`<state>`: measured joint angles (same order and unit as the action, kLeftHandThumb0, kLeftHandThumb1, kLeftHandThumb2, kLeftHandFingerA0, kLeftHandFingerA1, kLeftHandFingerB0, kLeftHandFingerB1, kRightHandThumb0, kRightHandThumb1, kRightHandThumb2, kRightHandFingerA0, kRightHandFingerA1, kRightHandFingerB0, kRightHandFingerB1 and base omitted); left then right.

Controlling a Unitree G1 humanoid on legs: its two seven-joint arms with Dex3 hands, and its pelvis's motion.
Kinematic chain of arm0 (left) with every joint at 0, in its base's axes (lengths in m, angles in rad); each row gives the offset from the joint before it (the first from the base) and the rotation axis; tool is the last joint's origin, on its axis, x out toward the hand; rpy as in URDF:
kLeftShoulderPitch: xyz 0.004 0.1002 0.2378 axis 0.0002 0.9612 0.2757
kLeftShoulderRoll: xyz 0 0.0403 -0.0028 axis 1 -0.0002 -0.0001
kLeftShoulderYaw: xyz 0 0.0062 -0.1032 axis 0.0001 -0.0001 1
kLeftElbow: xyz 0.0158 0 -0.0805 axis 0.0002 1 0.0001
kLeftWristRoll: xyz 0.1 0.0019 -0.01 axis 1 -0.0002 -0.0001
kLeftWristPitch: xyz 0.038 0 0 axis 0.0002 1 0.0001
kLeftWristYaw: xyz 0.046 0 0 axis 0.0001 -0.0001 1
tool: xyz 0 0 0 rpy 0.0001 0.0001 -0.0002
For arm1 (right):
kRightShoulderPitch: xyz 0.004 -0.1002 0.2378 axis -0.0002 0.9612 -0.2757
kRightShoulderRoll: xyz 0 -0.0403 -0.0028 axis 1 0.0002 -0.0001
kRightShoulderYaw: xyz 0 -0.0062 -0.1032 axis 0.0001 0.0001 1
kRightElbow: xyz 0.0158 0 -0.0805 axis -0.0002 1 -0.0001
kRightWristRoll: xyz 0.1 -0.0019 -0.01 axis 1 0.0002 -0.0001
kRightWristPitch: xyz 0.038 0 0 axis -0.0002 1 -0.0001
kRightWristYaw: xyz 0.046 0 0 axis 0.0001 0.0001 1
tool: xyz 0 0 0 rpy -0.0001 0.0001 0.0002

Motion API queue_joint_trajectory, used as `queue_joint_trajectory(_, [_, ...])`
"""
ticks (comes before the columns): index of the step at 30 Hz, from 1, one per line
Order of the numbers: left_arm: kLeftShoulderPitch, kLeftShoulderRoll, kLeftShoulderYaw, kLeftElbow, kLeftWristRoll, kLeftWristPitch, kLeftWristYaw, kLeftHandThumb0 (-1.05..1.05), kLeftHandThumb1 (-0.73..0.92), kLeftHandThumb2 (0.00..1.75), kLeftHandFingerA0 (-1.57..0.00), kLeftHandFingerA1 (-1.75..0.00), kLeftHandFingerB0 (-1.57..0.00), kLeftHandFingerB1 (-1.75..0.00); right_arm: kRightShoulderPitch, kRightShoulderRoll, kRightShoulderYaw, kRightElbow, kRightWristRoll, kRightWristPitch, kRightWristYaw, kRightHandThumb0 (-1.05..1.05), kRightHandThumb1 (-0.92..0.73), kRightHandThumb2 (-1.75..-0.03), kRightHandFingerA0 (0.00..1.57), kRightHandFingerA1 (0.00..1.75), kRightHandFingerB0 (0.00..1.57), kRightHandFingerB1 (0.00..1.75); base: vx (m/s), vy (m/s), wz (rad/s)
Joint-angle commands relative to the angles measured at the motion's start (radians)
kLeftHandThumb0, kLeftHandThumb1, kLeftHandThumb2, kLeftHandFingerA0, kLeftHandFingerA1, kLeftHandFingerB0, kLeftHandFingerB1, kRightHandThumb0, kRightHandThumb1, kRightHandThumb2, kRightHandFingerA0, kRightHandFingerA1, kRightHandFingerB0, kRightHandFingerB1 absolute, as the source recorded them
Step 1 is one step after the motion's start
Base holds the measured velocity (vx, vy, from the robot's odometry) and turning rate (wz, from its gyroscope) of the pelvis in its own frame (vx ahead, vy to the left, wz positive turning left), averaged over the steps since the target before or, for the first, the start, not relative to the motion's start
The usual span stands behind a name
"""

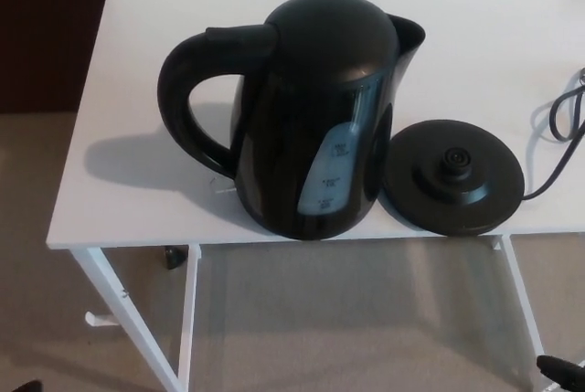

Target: The robot walk towards a table in front and uses its left hand to pick up the pot from the base and places it on the table

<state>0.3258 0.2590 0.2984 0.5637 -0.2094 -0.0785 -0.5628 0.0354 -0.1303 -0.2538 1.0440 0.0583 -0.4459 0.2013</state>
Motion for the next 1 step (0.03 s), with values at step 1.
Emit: queue_joint_trajectory(1, [-0.001,0.026,0.002,0.019,-0.003,-0.007,0.003,-0.6,0.45,0.81,0.0,-0.3,0.0,-0.23,0.014,0.006,-0.029,-0.014,0.048,-0.012,-0.014,-0.67,-0.49,-0.56,0.61,0.43,0.49,0.35,0.0,0.0,0.0])
